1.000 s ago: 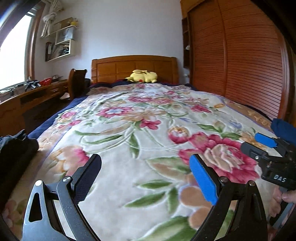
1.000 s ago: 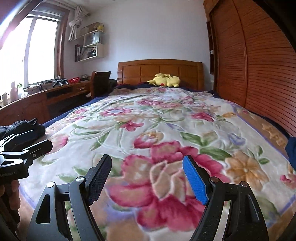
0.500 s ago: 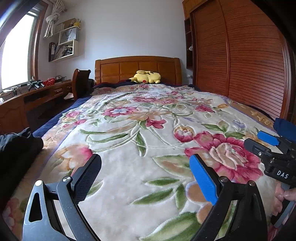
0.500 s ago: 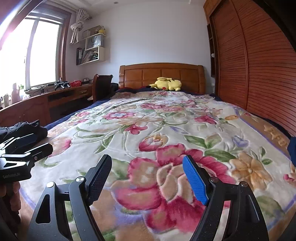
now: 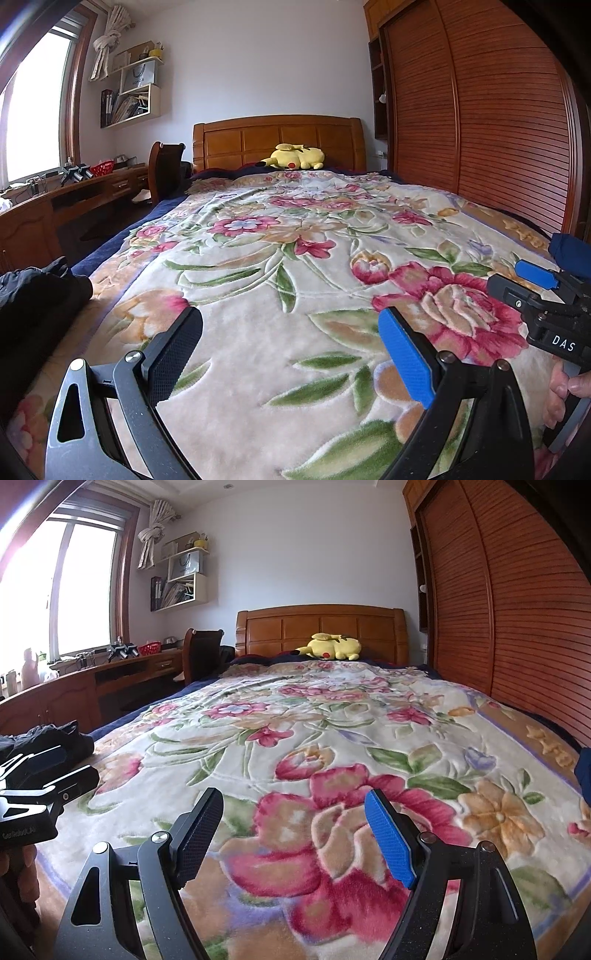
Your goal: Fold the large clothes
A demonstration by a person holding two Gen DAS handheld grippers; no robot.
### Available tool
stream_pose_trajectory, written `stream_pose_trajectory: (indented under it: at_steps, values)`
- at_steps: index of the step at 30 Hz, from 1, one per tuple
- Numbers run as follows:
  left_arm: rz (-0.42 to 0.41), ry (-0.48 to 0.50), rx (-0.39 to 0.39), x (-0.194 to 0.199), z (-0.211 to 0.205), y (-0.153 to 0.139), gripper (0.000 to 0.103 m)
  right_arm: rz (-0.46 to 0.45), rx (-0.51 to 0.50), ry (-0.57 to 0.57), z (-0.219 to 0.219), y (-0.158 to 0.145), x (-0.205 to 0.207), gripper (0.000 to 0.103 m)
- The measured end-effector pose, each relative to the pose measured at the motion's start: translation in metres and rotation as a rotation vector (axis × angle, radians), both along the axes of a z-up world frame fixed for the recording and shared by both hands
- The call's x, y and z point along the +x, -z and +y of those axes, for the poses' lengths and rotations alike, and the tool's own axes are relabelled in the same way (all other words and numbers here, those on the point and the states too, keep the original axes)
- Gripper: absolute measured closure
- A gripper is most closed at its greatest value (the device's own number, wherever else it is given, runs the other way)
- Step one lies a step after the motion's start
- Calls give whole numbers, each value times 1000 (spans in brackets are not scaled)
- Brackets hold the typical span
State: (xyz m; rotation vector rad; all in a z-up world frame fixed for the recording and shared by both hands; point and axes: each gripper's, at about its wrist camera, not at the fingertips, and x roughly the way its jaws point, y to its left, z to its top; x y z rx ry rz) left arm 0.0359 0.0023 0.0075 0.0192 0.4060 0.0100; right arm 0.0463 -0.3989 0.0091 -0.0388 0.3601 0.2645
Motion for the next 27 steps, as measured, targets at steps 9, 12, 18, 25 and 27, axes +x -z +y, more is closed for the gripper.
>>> stream_pose_trajectory:
  at_steps: [9,12,18,25,27]
  values:
    - [-1,-2,0,-2,0,0,6,-7,11,1,1,1,0,22]
    - [-4,-1,-1,-2,1,-1,6,-7,11,2,1,1,0,22]
    - [-6,-2,-1,-2,2,-2,6,-7,13,3,2,1,0,22]
    - [-8,-4,0,-3,3,-3,6,-9,15,4,2,1,0,22]
    - [-9,-4,0,-3,3,-2,6,-9,16,3,1,1,0,22]
